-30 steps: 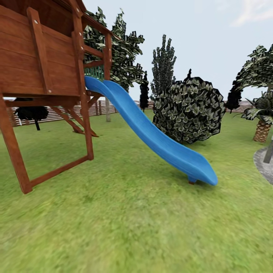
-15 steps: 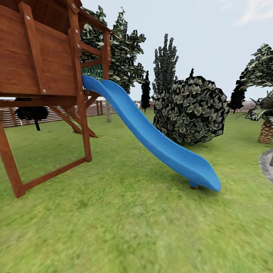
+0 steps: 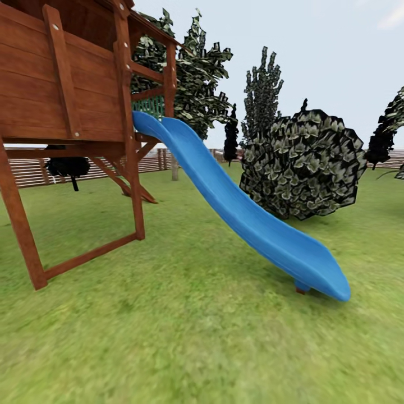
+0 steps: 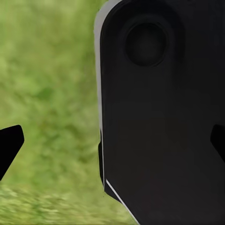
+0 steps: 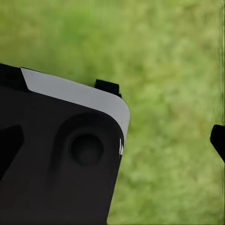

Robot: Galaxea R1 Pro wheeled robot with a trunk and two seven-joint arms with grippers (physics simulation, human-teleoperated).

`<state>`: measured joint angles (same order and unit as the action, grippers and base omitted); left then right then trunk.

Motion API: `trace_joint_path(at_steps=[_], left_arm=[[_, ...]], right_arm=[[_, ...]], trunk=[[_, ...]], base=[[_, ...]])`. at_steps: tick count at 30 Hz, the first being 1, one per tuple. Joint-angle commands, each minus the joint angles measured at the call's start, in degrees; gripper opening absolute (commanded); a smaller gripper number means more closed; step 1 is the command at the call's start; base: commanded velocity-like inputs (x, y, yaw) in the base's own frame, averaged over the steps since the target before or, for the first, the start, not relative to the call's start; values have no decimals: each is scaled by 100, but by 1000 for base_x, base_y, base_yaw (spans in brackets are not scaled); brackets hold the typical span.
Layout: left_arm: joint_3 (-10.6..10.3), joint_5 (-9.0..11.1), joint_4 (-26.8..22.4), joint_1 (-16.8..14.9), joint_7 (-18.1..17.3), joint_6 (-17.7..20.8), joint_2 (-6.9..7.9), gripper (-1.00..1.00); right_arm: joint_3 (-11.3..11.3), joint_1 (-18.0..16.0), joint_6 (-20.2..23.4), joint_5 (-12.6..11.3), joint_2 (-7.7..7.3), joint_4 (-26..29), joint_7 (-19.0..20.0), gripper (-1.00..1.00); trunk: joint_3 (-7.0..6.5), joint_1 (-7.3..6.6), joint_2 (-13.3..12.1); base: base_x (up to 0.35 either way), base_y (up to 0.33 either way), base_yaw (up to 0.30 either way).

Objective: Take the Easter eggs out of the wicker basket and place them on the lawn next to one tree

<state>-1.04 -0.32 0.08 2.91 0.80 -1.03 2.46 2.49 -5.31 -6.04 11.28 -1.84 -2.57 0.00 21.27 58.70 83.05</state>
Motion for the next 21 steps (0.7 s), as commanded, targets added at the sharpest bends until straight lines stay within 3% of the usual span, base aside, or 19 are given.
trace_joint_path(at_steps=[1, 21], left_arm=[[-10, -4, 1, -1, 8, -11, 0, 100], [-19, -19, 1, -1, 8, -9, -5, 100]], right_arm=[[26, -11, -39, 14, -1, -24, 0, 100], [27, -12, -38, 15, -1, -24, 0, 100]], trunk=[[5, 3, 2], [5, 3, 2]], base=[[292, -203, 10], [290, -204, 1]])
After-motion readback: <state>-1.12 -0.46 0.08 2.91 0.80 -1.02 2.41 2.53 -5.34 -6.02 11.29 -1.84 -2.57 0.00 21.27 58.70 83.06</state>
